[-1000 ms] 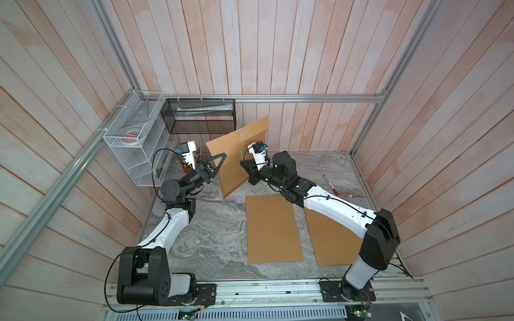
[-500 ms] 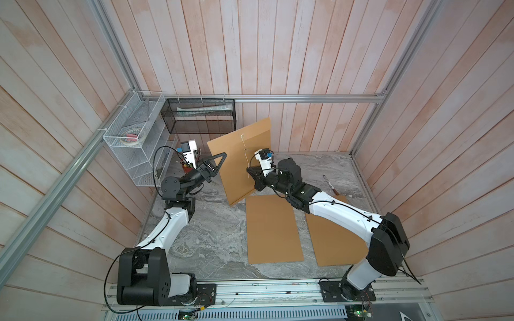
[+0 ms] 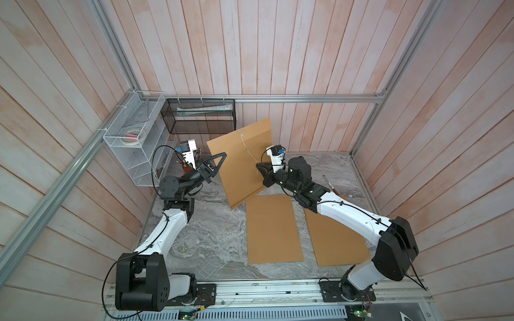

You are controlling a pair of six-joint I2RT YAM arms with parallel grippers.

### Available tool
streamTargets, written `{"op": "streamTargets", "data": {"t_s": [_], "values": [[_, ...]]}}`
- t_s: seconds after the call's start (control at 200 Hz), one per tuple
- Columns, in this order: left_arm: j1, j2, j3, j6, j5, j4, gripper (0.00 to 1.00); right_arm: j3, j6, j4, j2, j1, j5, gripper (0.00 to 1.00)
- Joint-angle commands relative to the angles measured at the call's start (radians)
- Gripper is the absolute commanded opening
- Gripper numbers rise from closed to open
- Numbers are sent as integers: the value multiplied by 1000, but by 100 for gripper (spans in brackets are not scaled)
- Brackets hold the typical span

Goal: Open the file bag

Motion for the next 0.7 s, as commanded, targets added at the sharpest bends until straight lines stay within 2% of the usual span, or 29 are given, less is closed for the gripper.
{"op": "streamTargets", "data": {"t_s": [0.0, 0.415, 0.695], "values": [[5, -18, 15, 15, 23, 14, 0, 13, 8, 3, -38, -20, 14, 0], [5, -20, -36, 28, 55, 18, 0, 176, -71, -94, -6, -26, -10, 0], [5, -36, -40, 73, 59, -40, 0, 239, -96, -129, 6, -20, -27, 0]]}}
